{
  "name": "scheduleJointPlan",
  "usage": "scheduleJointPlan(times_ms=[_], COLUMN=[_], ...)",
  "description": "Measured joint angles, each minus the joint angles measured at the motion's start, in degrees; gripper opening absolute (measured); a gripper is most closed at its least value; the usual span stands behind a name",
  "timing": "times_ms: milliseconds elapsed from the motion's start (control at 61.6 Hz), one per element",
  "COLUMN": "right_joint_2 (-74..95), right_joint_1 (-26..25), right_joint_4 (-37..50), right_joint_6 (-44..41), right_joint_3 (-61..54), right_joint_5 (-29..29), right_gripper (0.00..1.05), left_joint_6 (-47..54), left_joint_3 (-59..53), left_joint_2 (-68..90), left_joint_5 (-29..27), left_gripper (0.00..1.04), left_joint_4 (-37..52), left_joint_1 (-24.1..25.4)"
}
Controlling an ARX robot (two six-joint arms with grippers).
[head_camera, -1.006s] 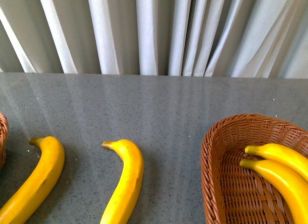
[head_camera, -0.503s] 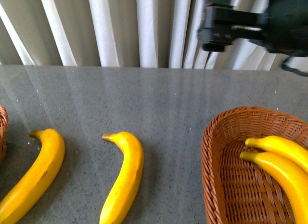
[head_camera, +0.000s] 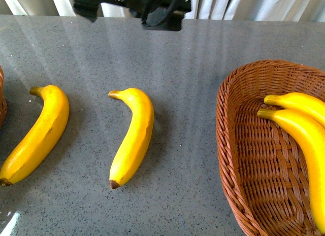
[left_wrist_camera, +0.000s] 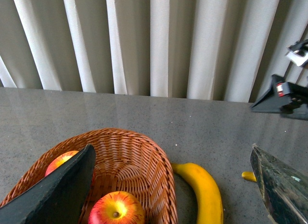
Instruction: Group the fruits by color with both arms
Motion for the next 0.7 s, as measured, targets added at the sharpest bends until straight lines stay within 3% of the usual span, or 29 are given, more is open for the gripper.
scheduleJointPlan(times_ms=[227,698], right_joint_2=[6.1,9.44], right_joint_1=[4.87,5.51], right_joint_4=[-2.16,-5.88], right_joint_6=[0.44,2.4], right_joint_3=[6.78,9.4], right_joint_5=[-0.74,-3.87], right_gripper=[0.96,0.96], left_joint_6=[0.02,0.02], left_joint_3=[0.0,0.0], left_joint_2=[0.0,0.02], left_joint_5=[0.0,0.0], left_gripper=[0.96,0.96], left_joint_4=[0.0,0.0], left_joint_1=[0.0,0.0])
